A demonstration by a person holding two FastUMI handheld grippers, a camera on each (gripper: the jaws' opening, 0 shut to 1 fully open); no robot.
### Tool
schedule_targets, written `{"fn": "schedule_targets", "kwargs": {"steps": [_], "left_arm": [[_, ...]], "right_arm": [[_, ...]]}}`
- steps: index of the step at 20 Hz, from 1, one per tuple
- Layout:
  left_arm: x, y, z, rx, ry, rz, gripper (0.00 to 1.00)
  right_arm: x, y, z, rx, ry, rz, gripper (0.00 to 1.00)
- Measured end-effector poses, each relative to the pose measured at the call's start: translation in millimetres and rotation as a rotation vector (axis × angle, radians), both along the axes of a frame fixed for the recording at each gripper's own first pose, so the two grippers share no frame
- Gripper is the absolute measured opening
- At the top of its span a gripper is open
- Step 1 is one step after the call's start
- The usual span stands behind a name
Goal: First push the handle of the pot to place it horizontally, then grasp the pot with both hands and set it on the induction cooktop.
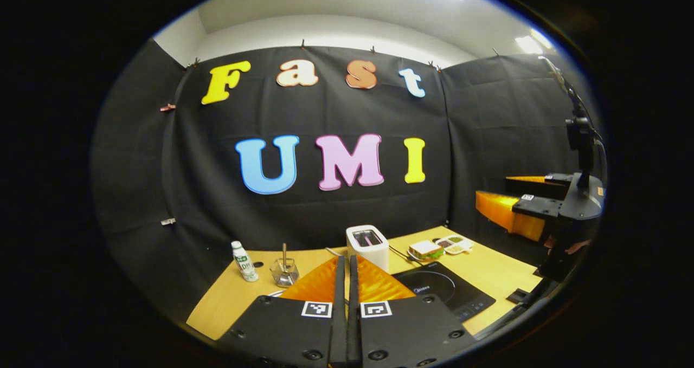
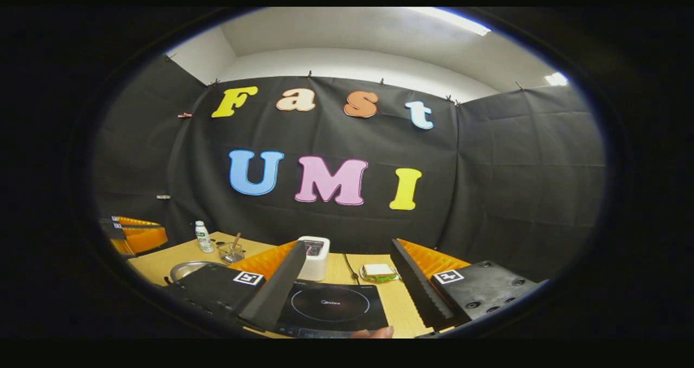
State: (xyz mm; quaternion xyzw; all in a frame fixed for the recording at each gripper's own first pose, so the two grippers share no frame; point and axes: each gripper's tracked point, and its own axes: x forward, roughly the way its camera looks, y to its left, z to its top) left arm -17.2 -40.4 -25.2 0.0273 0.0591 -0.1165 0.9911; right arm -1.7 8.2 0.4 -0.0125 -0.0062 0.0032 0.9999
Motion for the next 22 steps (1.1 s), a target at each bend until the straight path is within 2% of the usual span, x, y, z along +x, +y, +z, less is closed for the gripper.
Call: {"fn": "schedule_targets", "kwargs": {"steps": [2, 7, 10, 13, 17, 22], "left_arm": [[-2, -6, -32, -0.018, 0.109, -0.02, 0.05], [-19, -3, -107, -0.051, 0.364, 0.006, 0.05], [-31, -5, -139, -0.064, 0.473, -0.04, 0.05], [-38, 10, -167, -0.009, 0.548, -0.055, 0.05], [-48, 36, -211, 0.041, 0.713, -0.062, 0.05], [-49, 66, -252, 0.038, 0.868, -0.061, 0.05]], "right_arm": [[-1, 1, -3, 0.001, 0.007, 0.002, 0.98], [-4, -1, -10, -0.009, 0.023, 0.0, 0.98], [-3, -3, -12, -0.012, 0.029, -0.008, 0.98], [-3, -6, -15, -0.01, 0.035, -0.018, 0.97], [-3, -7, -19, -0.011, 0.044, -0.025, 0.98], [-3, -17, -24, -0.024, 0.056, -0.052, 0.98]]}}
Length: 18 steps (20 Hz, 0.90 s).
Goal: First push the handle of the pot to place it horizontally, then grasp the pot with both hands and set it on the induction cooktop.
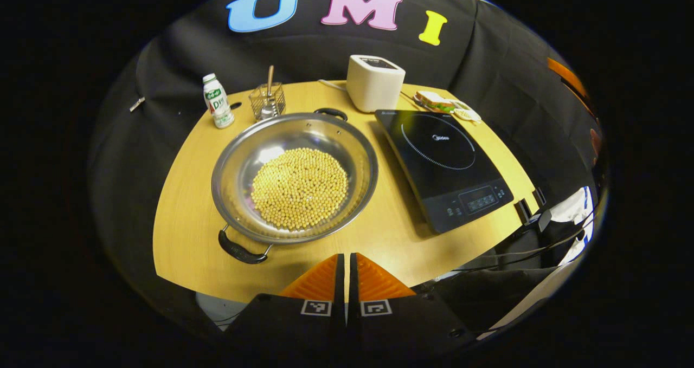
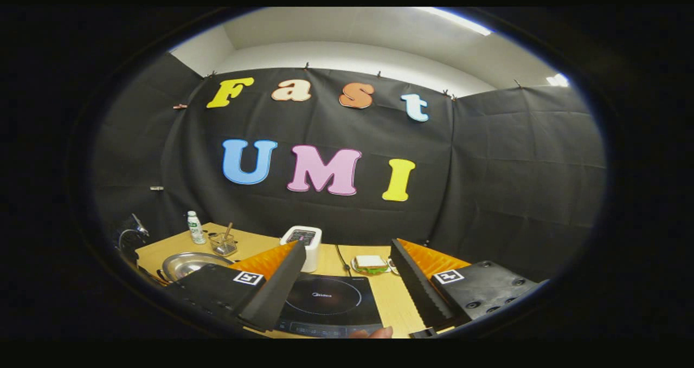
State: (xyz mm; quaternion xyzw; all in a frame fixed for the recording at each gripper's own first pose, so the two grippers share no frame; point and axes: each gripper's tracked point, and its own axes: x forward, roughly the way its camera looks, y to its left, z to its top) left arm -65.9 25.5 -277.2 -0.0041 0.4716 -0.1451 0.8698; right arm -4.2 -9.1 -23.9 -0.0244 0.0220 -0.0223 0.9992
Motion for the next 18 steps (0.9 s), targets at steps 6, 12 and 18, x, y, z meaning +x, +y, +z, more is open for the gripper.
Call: {"fn": "schedule_targets", "kwargs": {"steps": [6, 12, 18], "left_arm": [[12, 24, -35, -0.057, 0.12, 0.011, 0.05], [26, 53, -53, -0.026, 0.187, 0.017, 0.05], [34, 62, -58, -0.029, 0.185, 0.05, 0.05]], "right_arm": [[-1, -13, -3, 0.011, 0.013, -0.03, 0.96], [-2, -15, -5, 0.007, 0.02, -0.034, 0.96], [-5, -14, -6, -0.001, 0.023, -0.03, 0.98]]}}
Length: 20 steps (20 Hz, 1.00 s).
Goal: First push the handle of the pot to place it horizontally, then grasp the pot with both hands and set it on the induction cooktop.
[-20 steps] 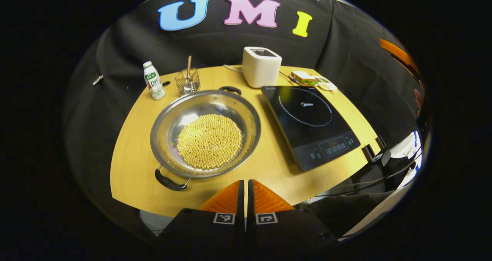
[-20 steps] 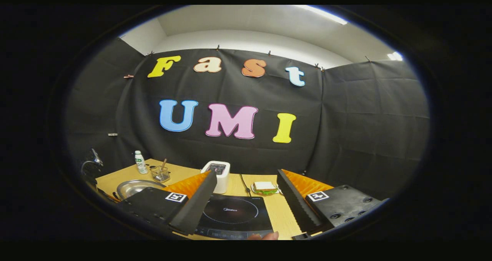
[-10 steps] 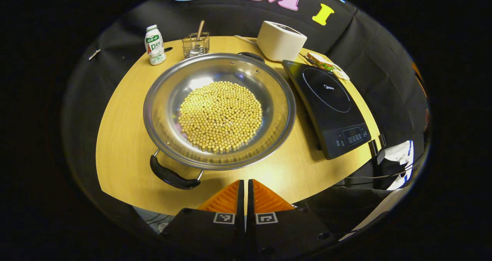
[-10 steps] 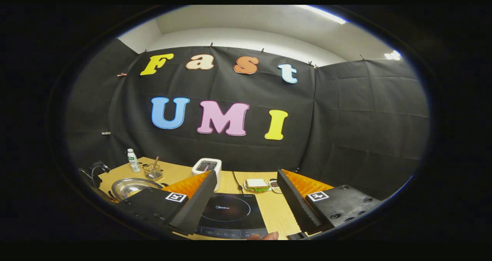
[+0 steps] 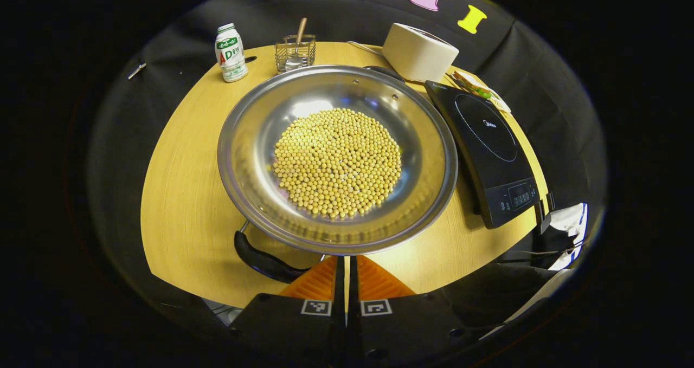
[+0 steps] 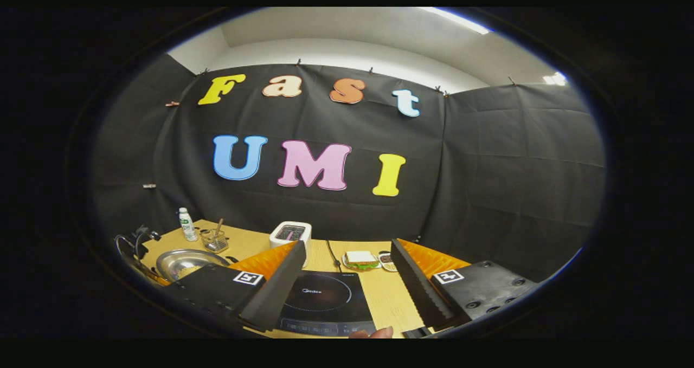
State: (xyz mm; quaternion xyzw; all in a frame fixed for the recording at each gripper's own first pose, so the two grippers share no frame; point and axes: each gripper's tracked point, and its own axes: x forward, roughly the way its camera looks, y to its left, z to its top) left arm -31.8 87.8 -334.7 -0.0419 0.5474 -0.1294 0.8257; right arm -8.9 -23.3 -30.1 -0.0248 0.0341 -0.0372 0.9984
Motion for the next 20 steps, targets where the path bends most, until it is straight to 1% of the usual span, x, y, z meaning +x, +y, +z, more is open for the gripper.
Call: {"fn": "schedule_targets", "kwargs": {"steps": [5, 9, 10, 14, 15, 16, 17, 18, 20], "left_arm": [[7, 19, -1, 0.017, 0.0, 0.027, 0.05], [13, 45, -3, 0.042, 0.006, 0.06, 0.05], [16, 53, -4, 0.05, 0.005, 0.066, 0.05], [29, 81, -9, 0.06, 0.0, 0.094, 0.05], [34, 89, -10, 0.066, -0.001, 0.106, 0.05], [38, 98, -10, 0.071, -0.002, 0.12, 0.05], [42, 106, -9, 0.074, -0.005, 0.136, 0.05], [48, 113, -10, 0.074, -0.008, 0.152, 0.05], [59, 126, -9, 0.07, -0.015, 0.18, 0.05]], "right_arm": [[1, 6, -3, -0.007, 0.008, 0.012, 0.99], [2, 13, -7, -0.022, 0.018, 0.023, 0.99], [2, 16, -8, -0.024, 0.022, 0.026, 0.96], [0, 23, -10, -0.045, 0.032, 0.035, 0.98], [0, 26, -11, -0.052, 0.033, 0.038, 0.96], [0, 27, -12, -0.058, 0.035, 0.04, 0.98], [1, 29, -13, -0.064, 0.038, 0.041, 0.96], [1, 30, -13, -0.067, 0.041, 0.042, 0.99], [3, 31, -16, -0.069, 0.047, 0.039, 0.98]]}}
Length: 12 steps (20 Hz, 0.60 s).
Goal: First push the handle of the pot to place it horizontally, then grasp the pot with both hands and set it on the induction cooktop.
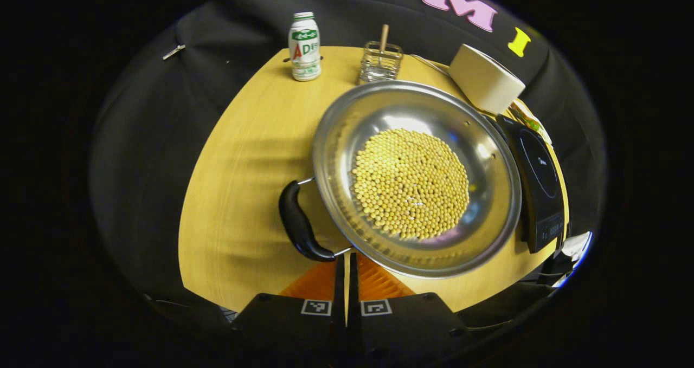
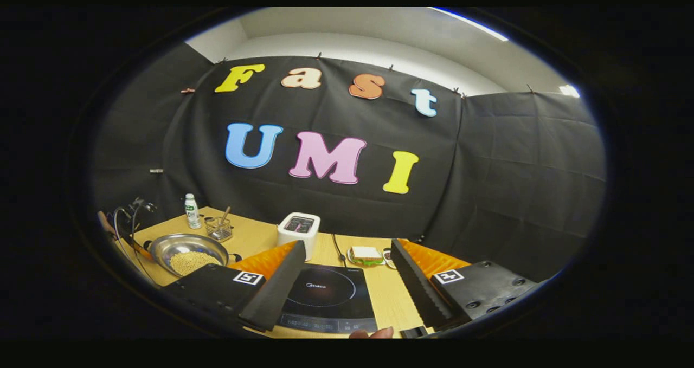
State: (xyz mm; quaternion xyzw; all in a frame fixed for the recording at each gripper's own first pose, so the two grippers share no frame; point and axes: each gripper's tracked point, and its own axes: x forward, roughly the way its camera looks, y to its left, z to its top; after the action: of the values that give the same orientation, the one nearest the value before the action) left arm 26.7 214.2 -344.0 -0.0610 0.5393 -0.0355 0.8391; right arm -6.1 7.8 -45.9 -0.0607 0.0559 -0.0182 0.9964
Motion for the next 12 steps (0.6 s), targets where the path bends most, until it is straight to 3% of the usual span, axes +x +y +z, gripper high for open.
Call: {"fn": "schedule_targets", "kwargs": {"steps": [5, 12], "left_arm": [[26, 26, -2, 0.013, -0.01, 0.049, 0.05], [60, 45, -12, 0.097, -0.013, 0.037, 0.05]], "right_arm": [[1, 1, -3, -0.009, 0.011, -0.012, 0.96], [4, -3, -10, -0.013, 0.034, -0.031, 0.98]]}}
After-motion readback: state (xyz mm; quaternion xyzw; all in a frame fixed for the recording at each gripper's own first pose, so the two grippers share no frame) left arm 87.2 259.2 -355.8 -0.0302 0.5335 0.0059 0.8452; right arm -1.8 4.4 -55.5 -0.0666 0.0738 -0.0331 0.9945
